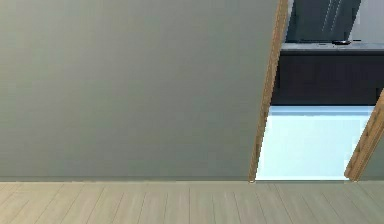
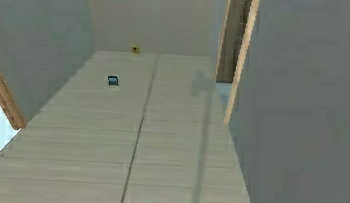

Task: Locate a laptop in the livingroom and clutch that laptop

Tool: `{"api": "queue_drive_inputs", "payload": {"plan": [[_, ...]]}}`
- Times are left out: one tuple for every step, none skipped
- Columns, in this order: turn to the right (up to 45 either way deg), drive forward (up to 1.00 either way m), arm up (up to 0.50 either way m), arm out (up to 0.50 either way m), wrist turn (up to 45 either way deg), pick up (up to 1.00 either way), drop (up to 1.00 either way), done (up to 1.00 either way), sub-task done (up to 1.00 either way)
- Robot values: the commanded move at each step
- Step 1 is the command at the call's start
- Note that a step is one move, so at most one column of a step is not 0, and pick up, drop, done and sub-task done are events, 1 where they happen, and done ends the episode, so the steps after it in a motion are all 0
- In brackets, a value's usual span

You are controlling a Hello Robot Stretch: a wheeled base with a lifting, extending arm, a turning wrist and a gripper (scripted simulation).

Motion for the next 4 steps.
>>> {"api": "queue_drive_inputs", "payload": {"plan": [[-45.0,0.00,0.00,0.00,0.0,0.00,0.00,0.00,0.00],[-39.0,0.00,0.00,0.00,0.0,0.00,0.00,0.00,0.00],[0.0,0.40,0.00,0.00,0.0,0.00,0.00,0.00,0.00],[-15.0,0.00,0.00,0.00,0.0,0.00,0.00,0.00,0.00]]}}
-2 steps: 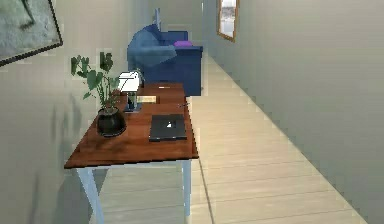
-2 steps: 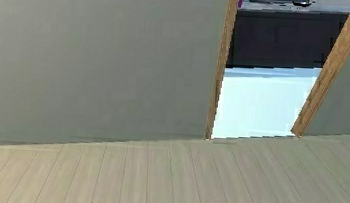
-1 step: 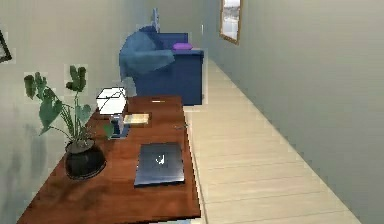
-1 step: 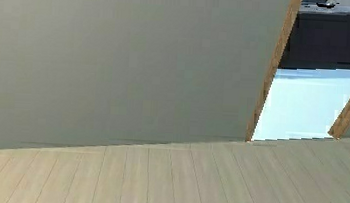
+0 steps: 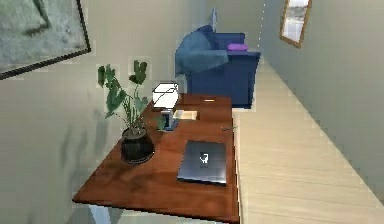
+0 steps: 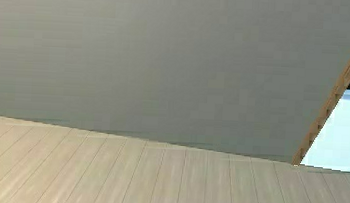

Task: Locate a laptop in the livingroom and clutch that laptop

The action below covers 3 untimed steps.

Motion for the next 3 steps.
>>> {"api": "queue_drive_inputs", "payload": {"plan": [[0.0,0.05,0.00,0.00,0.0,0.00,0.00,0.00,0.00],[-45.0,0.00,0.00,0.00,0.0,0.00,0.00,0.00,0.00],[-36.0,0.00,0.00,0.00,0.0,0.00,0.00,0.00,0.00]]}}
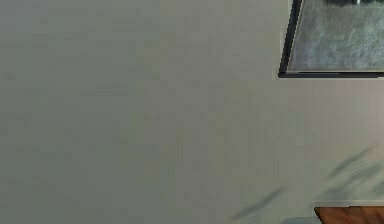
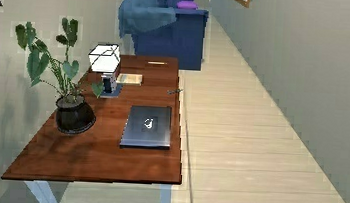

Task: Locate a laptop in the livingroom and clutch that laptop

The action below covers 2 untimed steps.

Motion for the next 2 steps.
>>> {"api": "queue_drive_inputs", "payload": {"plan": [[0.0,0.00,0.50,0.00,0.0,0.00,0.00,0.00,0.00],[0.0,0.00,0.22,0.00,0.0,0.00,0.00,0.00,0.00]]}}
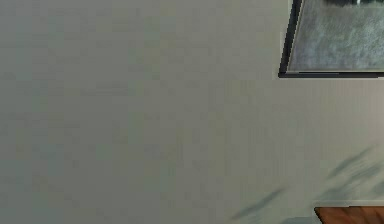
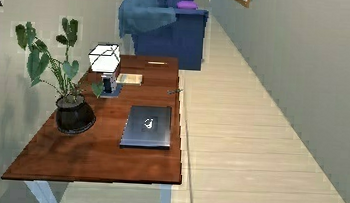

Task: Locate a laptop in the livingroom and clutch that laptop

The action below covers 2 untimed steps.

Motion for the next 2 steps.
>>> {"api": "queue_drive_inputs", "payload": {"plan": [[0.0,0.00,0.00,0.44,0.0,0.00,0.00,0.00,0.00],[0.0,0.00,0.00,0.00,45.0,0.00,0.00,0.00,0.00]]}}
